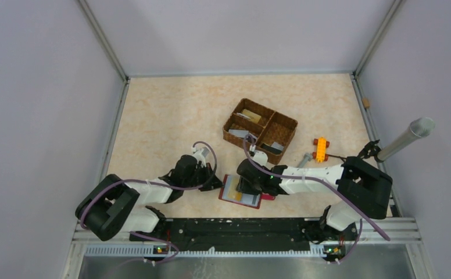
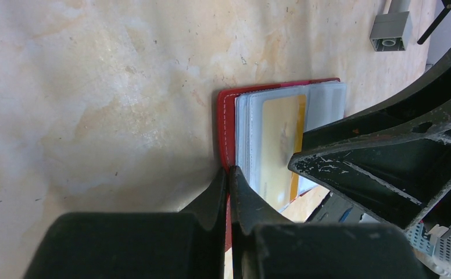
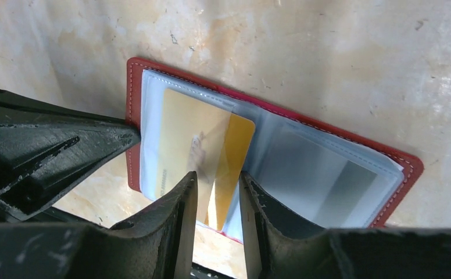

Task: Put the credit cards into the card holder
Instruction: Insert the credit card into the card holder.

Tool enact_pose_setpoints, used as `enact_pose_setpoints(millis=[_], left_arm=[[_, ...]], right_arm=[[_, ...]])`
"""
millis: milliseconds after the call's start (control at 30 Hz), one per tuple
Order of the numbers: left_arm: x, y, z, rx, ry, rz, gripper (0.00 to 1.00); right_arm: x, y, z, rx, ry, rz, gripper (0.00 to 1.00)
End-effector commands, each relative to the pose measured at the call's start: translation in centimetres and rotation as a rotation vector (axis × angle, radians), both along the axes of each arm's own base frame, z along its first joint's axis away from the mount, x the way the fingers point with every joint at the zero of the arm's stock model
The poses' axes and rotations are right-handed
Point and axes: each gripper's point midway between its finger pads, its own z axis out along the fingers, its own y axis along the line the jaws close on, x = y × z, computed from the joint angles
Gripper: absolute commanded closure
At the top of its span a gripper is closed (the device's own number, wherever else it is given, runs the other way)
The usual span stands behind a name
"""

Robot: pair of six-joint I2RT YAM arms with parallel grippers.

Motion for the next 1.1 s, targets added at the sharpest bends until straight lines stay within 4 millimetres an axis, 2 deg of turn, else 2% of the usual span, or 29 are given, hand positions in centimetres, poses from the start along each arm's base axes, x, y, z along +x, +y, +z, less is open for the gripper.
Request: enact_pose_setpoints(millis=[0,233,500,733,933,1067], left_arm=[[-1.2,2.0,-2.6,0.101,0.055,0.029,1.0],[-1.3,2.1,-2.4,0.092,0.055,0.054,1.0],[-1.2,2.7,-2.4,0.101,0.06,0.125,1.0],[-0.7,3.0,-2.1,0.106,0.054,0.177,1.0],[-0.7,2.4,-1.5,0.065,0.055,0.184,1.0],[-0.8,2.2,-1.5,0.056,0.06,0.191,1.0]], right_arm=[[0.0,1.1,-0.2,-0.022,-0.013,0.06,0.69],[1.1,2.8,0.6,-0.036,-0.041,0.092,0.69],[2.0,3.4,1.7,-0.053,-0.072,0.09,0.69],[2.3,4.2,1.9,-0.05,-0.08,0.11,0.77],[2.4,3.7,1.2,-0.074,-0.085,0.108,0.78],[2.8,2.1,1.4,-0.148,-0.109,0.1,0.72]])
